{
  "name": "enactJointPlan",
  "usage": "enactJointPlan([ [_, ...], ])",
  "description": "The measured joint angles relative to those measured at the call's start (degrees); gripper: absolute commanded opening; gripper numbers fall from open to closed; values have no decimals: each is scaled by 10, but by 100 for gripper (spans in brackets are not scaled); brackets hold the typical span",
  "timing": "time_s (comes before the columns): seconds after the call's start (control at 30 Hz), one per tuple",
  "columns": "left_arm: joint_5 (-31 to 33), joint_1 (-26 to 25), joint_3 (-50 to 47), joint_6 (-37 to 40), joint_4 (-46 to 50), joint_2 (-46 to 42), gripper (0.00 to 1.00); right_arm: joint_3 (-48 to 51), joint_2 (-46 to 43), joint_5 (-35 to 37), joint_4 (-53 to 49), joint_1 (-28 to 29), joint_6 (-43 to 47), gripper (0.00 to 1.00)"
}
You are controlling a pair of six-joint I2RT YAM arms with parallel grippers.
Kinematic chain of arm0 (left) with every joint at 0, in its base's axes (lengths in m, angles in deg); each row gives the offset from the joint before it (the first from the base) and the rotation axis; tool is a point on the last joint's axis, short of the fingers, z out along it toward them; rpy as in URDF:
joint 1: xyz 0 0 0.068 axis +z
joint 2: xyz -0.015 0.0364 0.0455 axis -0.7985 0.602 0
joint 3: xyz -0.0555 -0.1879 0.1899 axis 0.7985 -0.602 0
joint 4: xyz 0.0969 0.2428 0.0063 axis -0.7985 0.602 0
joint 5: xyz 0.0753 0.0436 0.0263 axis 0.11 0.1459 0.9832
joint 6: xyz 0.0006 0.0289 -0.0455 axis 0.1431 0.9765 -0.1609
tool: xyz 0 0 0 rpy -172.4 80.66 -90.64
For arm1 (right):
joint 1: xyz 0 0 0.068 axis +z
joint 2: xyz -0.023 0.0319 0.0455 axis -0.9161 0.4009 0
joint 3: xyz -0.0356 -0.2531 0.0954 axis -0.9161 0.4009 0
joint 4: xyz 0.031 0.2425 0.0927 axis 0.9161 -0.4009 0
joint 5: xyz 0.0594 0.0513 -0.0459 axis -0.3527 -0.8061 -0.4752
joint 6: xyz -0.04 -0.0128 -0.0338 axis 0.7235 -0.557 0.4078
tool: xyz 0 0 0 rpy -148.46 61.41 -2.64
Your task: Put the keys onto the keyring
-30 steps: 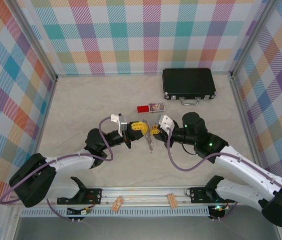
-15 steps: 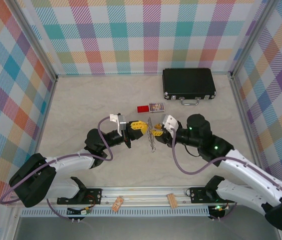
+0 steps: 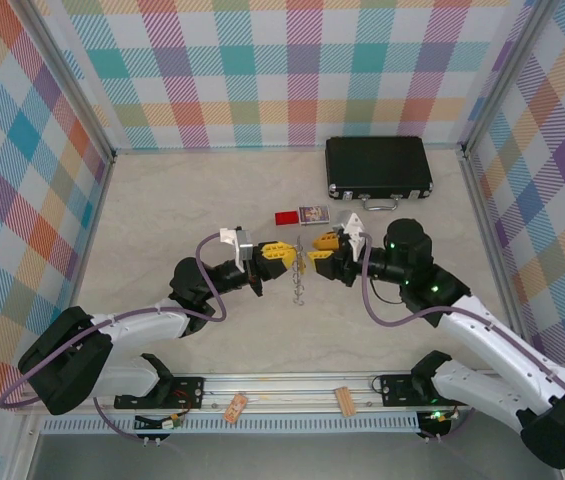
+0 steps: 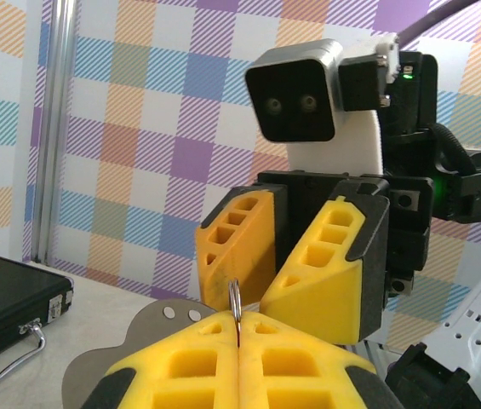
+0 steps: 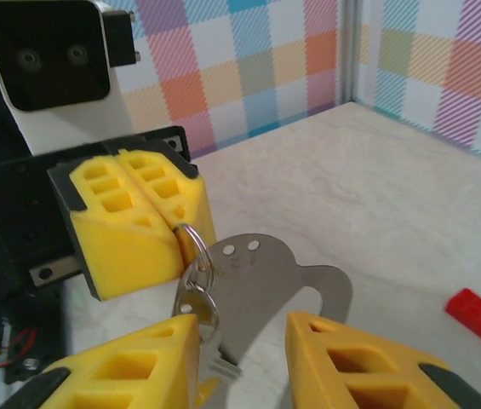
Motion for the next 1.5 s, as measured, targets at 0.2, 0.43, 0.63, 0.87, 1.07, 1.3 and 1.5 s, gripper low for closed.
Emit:
enactJointPlan([
  [0.2,0,0,0,-1,0,-3,0,-3,32,-68,47,-18,-50,30],
  [0.43,0,0,0,-2,0,-6,0,-3,58,-124,87,-34,-97,24],
  [0.63,0,0,0,-2,0,-6,0,-3,73,-153,108,-37,-116,23],
  [0.87,-1,0,0,-2,-1,-6,0,-3,76,-176,113,-39,-123,5],
  [1.07,0,0,0,-6,0,-6,0,-7,78,-188,105,-41,-113,0],
  [1.3,8,0,-3,-1,9,-12,24,-31,66,-174,22,-41,-53,0],
  [1.5,13,3,-4,31,73,-53,24,-97,67,-150,-109,-41,39,0],
])
